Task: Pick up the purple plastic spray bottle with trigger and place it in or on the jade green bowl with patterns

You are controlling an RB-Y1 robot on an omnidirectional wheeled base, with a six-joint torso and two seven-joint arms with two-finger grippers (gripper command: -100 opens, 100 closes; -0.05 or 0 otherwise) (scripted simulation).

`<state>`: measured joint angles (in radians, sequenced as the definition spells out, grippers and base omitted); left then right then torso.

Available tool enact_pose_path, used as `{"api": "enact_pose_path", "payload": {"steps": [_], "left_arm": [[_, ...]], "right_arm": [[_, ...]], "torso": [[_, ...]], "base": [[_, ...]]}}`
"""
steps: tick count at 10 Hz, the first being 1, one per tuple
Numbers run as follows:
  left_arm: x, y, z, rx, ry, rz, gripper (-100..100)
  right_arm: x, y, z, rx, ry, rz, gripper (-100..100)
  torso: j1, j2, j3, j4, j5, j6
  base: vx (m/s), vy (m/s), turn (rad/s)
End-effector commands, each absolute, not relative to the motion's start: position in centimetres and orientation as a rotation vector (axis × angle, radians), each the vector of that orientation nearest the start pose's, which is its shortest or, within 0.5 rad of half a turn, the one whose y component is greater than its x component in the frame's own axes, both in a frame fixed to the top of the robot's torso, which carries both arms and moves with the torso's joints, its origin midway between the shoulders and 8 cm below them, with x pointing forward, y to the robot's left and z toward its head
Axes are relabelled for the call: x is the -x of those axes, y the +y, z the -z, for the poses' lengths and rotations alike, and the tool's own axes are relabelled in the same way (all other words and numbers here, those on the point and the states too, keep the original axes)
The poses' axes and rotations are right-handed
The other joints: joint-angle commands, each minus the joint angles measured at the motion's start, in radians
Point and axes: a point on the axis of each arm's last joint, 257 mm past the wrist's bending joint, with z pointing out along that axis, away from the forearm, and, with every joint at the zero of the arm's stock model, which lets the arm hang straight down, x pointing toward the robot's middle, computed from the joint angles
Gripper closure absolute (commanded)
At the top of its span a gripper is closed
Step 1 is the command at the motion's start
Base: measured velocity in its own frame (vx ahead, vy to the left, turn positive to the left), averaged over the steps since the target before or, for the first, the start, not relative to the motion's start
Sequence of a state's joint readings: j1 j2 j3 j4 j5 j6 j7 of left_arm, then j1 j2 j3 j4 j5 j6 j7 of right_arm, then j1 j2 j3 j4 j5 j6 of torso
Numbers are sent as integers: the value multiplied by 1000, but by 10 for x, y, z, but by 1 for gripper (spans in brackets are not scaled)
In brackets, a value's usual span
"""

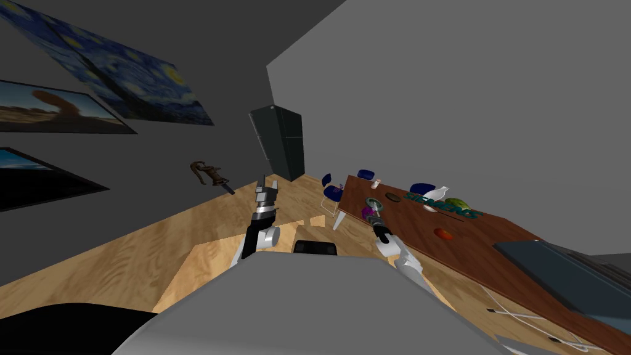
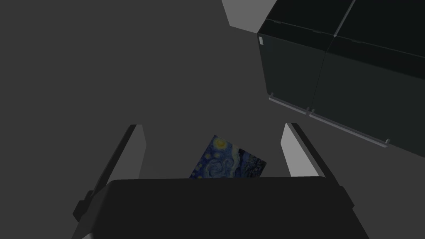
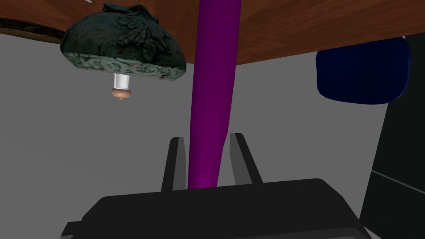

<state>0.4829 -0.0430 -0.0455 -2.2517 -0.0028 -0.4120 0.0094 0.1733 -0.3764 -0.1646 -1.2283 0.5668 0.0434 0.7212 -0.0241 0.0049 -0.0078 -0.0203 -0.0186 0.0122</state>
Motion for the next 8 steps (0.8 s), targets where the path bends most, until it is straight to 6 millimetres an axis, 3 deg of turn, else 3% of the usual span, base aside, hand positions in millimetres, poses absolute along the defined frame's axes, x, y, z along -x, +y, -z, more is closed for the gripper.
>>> {"api": "enact_pose_path", "payload": {"steps": [1, 8], "left_arm": [[-367, 269, 0, 777, 645, 1338, 0], [-367, 269, 0, 778, 645, 1338, 0]], "right_arm": [[-404, -514, 411, -233, 2021, 376, 100], [-434, -561, 355, -332, 1946, 433, 100]], "torso": [[0, 0, 0, 0, 0, 0], [1, -7, -3, 0, 1, 0]], "base": [[-54, -46, 60], [8, -60, 54]]}}
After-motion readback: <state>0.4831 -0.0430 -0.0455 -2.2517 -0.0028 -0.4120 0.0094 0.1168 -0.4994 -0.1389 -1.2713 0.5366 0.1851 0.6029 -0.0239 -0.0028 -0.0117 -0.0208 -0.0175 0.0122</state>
